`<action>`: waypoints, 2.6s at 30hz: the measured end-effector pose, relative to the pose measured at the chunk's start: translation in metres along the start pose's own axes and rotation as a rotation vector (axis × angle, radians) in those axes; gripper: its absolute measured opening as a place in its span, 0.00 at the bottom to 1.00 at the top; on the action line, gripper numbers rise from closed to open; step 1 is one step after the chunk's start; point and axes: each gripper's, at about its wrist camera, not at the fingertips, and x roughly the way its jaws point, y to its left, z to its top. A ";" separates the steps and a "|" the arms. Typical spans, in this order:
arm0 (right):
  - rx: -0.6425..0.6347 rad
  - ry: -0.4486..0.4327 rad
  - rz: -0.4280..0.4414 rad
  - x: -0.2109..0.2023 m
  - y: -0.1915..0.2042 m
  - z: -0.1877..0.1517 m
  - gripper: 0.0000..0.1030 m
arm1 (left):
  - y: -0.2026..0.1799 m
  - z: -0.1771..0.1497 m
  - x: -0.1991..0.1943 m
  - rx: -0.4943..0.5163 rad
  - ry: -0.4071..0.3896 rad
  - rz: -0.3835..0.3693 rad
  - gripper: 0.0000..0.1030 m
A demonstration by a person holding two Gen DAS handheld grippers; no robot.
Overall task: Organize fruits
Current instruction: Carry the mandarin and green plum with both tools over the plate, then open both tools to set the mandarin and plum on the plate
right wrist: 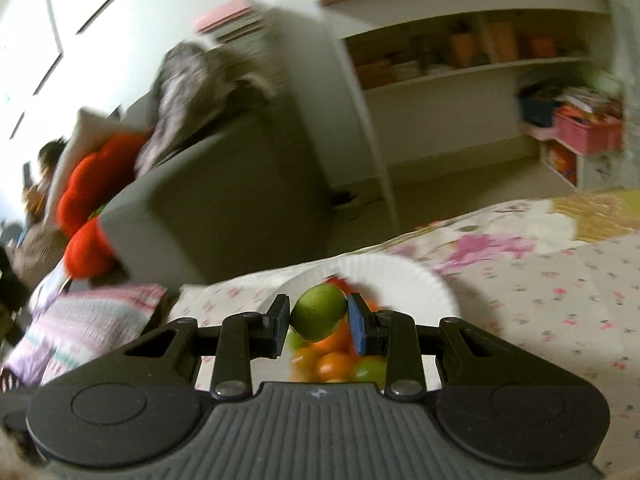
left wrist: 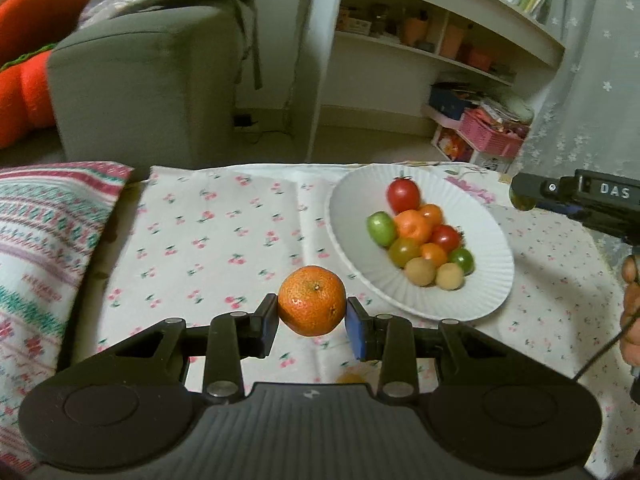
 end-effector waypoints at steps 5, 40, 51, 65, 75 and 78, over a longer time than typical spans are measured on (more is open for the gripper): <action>0.040 0.024 -0.045 0.014 -0.018 0.000 0.27 | -0.017 0.011 0.018 0.026 0.010 -0.039 0.23; -0.048 0.067 0.009 0.066 -0.033 0.005 0.27 | -0.046 0.074 0.120 0.059 0.060 -0.149 0.23; -0.124 0.107 -0.030 0.074 -0.028 -0.002 0.28 | -0.036 0.075 0.122 0.032 0.068 -0.179 0.24; -0.071 0.081 -0.008 0.066 -0.030 0.006 0.30 | -0.020 0.074 0.103 -0.045 0.031 -0.197 0.29; -0.089 0.102 -0.016 0.061 -0.018 0.008 0.37 | -0.017 0.060 0.071 -0.056 0.012 -0.155 0.41; -0.102 0.106 -0.020 0.057 -0.013 0.007 0.49 | -0.015 0.053 0.057 -0.054 0.004 -0.138 0.46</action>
